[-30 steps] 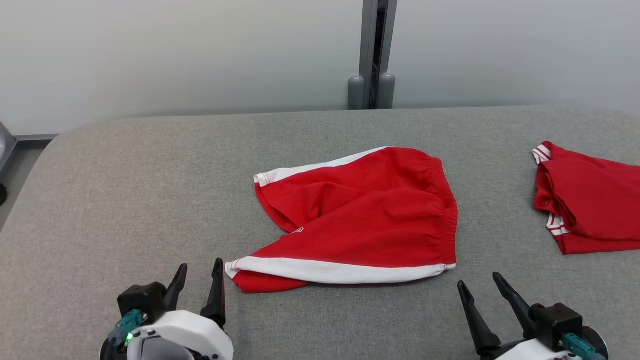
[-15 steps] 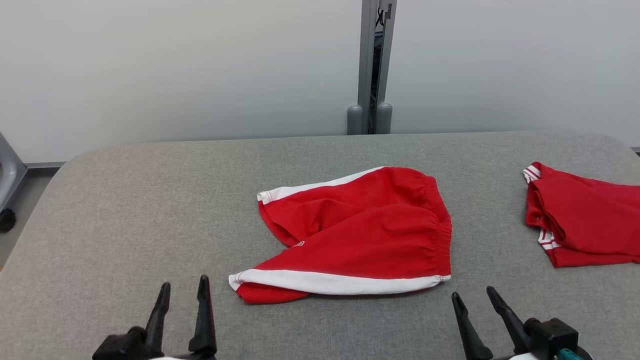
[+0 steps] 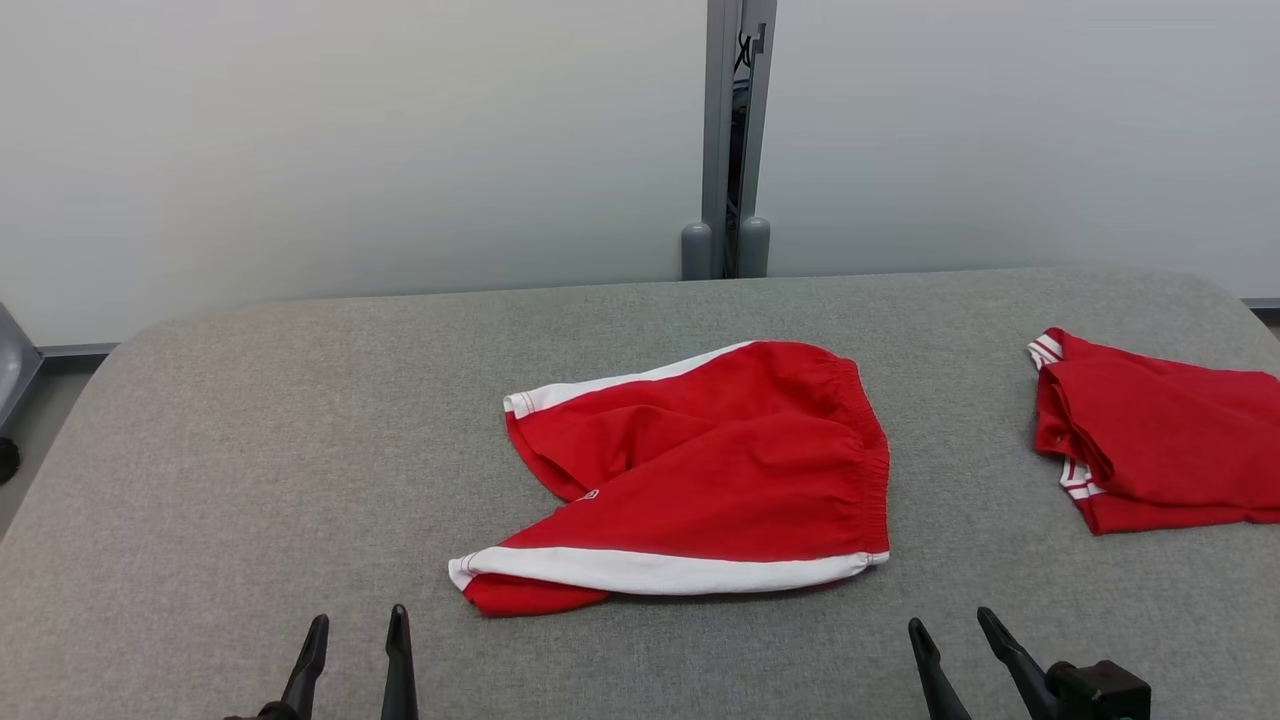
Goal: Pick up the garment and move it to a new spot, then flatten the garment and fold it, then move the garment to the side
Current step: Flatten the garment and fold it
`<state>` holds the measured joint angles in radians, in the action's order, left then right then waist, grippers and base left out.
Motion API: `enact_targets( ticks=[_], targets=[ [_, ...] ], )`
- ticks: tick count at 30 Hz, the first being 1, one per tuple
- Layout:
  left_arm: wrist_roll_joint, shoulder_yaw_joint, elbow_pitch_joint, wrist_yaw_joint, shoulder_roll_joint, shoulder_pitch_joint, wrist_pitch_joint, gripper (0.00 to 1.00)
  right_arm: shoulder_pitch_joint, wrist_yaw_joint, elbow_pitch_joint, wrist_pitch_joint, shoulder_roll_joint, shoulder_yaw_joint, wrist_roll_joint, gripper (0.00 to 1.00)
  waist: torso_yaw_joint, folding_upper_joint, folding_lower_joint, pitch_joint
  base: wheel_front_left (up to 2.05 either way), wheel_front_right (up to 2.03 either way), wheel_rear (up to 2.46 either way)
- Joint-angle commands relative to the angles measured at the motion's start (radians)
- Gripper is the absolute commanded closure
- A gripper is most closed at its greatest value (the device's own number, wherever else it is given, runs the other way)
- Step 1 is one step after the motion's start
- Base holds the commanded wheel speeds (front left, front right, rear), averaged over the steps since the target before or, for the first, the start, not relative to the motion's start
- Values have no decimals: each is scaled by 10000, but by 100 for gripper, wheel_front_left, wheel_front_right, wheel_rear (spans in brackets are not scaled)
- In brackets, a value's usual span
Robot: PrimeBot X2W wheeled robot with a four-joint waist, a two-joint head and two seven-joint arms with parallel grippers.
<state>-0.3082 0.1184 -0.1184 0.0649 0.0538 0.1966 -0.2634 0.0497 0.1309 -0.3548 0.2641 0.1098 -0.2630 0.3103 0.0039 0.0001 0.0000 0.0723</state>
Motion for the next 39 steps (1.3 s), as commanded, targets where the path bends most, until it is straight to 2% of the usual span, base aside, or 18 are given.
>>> enact_targets(
  ticks=[1, 8, 15, 20, 29, 39],
  targets=[
    [91, -104, -47, -67, 39, -37, -9, 0, -96, -1, 56, 4, 40, 20, -6, 0, -26, -1, 0, -15, 0, 0, 0],
    [39, -127, -309, -215, -12, -138, -9, 0, -83, -1, 83, 4, 52, -17, -89, 0, -63, -1, 0, -2, 0, 0, 0],
    [-276, 94, -885, -140, -10, -450, -10, 0, -66, -1, 137, 4, 55, -8, -119, 0, -84, -1, 0, -5, 0, 0, 0],
    [-734, 495, -2074, -298, -11, -1229, -10, 0, -141, -1, 186, 4, 62, -105, -116, 0, -114, -1, 0, -197, 0, 0, 0],
    [-1592, 1169, -4905, -542, -12, -3636, 429, 0, -402, -1, 222, 4, 273, -278, -16, 0, -244, -1, 0, -757, 0, 0, 0],
    [-2130, 1504, -6890, -216, -5, -5221, 759, 0, -656, -1, 290, 3, 468, -345, 79, 0, -400, -1, 0, -1232, 0, 0, 0]
  ],
)
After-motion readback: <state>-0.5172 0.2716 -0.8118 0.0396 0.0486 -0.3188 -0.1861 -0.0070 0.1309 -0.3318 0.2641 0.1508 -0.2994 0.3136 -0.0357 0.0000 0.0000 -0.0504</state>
